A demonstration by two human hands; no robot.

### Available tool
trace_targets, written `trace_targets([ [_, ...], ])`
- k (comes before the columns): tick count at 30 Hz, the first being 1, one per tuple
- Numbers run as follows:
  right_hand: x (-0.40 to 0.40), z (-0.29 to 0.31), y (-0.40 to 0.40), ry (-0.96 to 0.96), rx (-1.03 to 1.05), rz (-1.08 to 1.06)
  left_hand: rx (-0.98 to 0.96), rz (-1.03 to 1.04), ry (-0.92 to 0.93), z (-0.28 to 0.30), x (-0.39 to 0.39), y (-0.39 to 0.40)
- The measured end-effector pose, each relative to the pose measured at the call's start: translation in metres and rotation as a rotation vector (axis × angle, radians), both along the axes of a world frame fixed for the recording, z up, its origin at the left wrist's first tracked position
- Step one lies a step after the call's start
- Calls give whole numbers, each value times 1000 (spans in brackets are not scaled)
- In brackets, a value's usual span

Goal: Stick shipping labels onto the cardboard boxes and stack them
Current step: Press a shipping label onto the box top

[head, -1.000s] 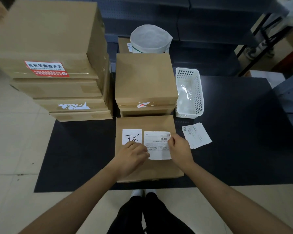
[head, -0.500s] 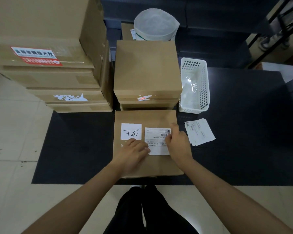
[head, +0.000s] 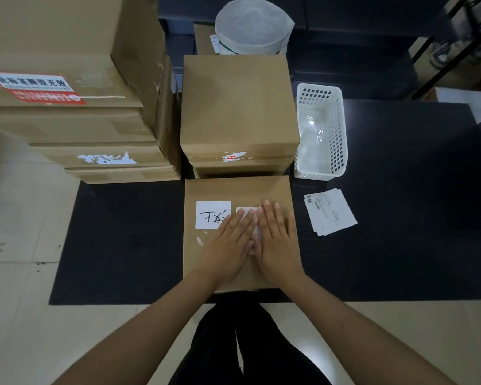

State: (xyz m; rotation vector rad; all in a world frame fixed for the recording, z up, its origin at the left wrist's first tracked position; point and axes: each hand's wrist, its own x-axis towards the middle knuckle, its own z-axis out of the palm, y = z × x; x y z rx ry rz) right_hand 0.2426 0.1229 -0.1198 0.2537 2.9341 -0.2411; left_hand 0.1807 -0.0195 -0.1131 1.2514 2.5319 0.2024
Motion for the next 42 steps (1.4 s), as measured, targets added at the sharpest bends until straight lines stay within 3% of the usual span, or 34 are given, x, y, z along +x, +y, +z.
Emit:
trace_targets([
  [9, 0, 5, 5, 34, -67, 56, 157, 117, -66, -8, 1, 3],
  [13, 1, 1, 13, -23, -61, 130, 116, 92, -48, -15, 2, 1],
  [17, 2, -1, 10, -2, -33, 66, 97, 141, 40, -12, 5, 3],
  [21, 8, -6, 10, -16, 15, -217, 49, 373, 73, -10, 13, 3],
  [25, 9, -6, 8, -10, -11, -291, 25, 494, 71, -7, 16, 6],
  [27, 11, -2, 11, 56, -58, -217, 86, 425, 45, -2, 15, 2],
  [29, 19, -1, 15, 120, -132, 34, 144, 180, 34, 0, 19, -4],
  [32, 29, -6, 22, 91, -161, 279, 88, -6, 44, -3, 29, -11],
  [38, 32, -4, 16, 59, -50, 120, 13, 96, 126, -10, 37, -10],
  [42, 36, -7, 10, 33, -39, -228, 48, 457, 98, -9, 52, -7],
])
